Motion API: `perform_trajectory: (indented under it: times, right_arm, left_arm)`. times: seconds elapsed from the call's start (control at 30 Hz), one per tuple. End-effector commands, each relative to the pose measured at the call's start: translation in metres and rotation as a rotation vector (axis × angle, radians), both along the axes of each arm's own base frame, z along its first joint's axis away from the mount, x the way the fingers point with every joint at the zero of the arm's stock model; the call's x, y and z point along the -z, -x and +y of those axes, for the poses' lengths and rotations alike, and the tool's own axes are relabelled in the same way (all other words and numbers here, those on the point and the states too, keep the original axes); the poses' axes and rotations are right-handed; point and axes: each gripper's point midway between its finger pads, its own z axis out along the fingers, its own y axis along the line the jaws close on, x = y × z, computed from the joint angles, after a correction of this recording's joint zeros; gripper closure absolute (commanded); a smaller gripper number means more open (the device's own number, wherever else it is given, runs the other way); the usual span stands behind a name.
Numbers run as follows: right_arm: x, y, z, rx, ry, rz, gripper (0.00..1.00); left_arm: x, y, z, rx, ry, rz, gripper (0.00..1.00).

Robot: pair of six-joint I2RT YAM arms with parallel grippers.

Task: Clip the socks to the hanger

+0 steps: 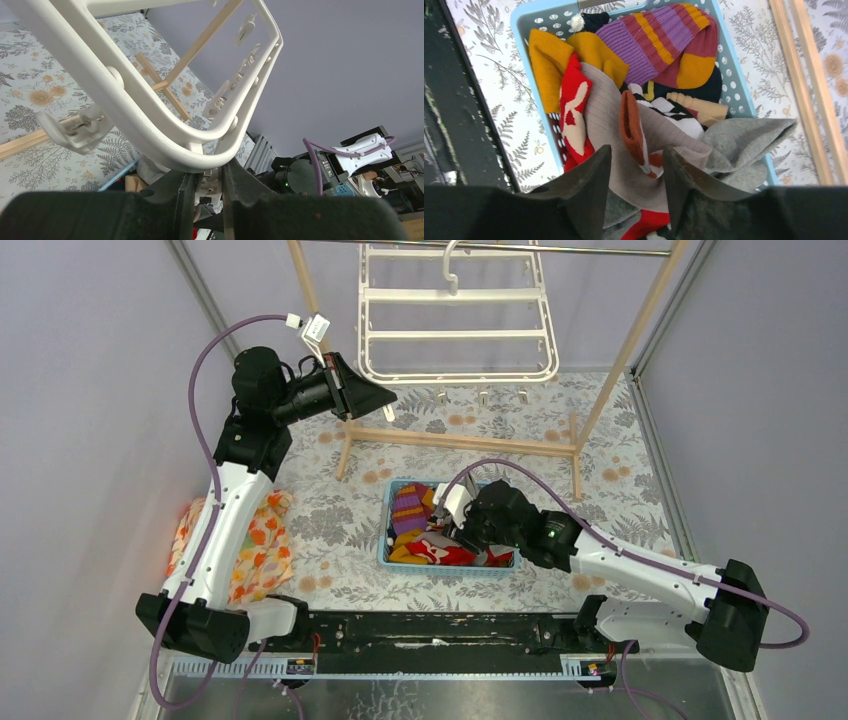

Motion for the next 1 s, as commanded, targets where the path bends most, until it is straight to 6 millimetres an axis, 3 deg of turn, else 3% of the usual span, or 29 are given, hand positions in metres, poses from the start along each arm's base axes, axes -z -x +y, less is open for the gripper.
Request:
perform_trajectory:
  times: [0.0, 0.07, 0.17, 0.23, 0.33, 0.63, 0.87, 0.97]
  right_arm:
    - [-0.034, -0.014, 0.014, -0.036, -0.049, -0.116, 0.56]
    - [-0.035, -0.015, 0.015, -0.035, -0.054, -0.120, 0.66]
    - [-0.040, -0.017, 0.016, -0.029, -0.073, -0.133, 0.89]
    - [-0.049, -0.019, 0.016, -0.013, -0.096, -0.152, 1.00]
    - [-0.081, -0.023, 0.016, 0.016, -0.170, -0.197, 1.00]
    - [-0.226, -0.022, 0.010, 0.115, -0.525, -0.289, 1.00]
    - [-0.296, -0.007, 0.016, 0.107, -0.785, -0.209, 1.00]
    - [-0.296, 0.003, 0.031, 0.047, -0.825, -0.122, 1.00]
  left_arm:
    - [-0.002, 0.015, -0.004, 0.082, -0.005, 0.000, 0.85]
    - [-0.002, 0.015, -0.004, 0.082, -0.006, -0.002, 0.85]
    - [-0.001, 0.015, -0.005, 0.085, -0.009, -0.003, 0.85]
    - [-0.002, 0.015, -0.005, 0.085, -0.009, -0.003, 0.85]
    - [-0.001, 0.014, -0.005, 0.086, -0.010, 0.001, 0.85]
    - [-0.003, 0.013, -0.005, 0.084, -0.008, 0.000, 0.85]
    - [-0.006, 0.018, -0.004, 0.089, -0.003, -0.005, 0.85]
    - [-0.009, 0.020, -0.005, 0.095, -0.001, -0.011, 0.85]
